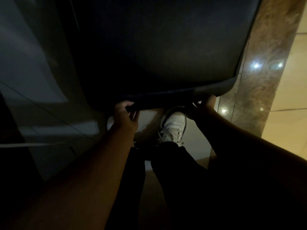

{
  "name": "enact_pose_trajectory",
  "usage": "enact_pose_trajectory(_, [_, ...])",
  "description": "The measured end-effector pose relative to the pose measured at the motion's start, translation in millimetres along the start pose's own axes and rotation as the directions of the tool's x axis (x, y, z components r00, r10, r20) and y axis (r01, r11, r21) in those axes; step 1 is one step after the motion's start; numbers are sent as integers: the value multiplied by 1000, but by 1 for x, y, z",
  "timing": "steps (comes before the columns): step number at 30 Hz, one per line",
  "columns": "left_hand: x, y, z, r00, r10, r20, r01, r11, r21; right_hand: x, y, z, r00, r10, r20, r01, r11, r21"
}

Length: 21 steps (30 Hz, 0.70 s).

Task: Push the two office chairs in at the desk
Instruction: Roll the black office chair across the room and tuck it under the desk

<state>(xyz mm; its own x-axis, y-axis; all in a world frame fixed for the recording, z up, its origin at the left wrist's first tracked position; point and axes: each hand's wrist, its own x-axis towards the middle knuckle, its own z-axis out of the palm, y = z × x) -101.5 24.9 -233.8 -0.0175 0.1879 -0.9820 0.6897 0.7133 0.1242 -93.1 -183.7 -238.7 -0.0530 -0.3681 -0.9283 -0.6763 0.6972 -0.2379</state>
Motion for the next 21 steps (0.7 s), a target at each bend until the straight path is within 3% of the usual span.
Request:
enact_pose_trajectory(3, [-17, 10, -8, 1000, -4, -19, 3, 1000, -4, -4, -1, 3, 998, 56, -2, -55, 992, 112])
enact_pose_trajectory(9, [-64, 36, -29, 995, 9, -96, -4, 999, 49, -44, 9, -10, 984, 179, 21, -180, 971, 155])
enact_pose_trajectory(15, [-138, 61, -30, 996, 19, -86, -9, 994, 109, -122, -11, -23, 979, 173, 111, -193, 957, 217])
enact_pose_trajectory(21, [-238, 78, -10, 1000, 8, 15, -9, 999, 34, -221, -75, -56, 985, 102, 137, -134, 959, 249])
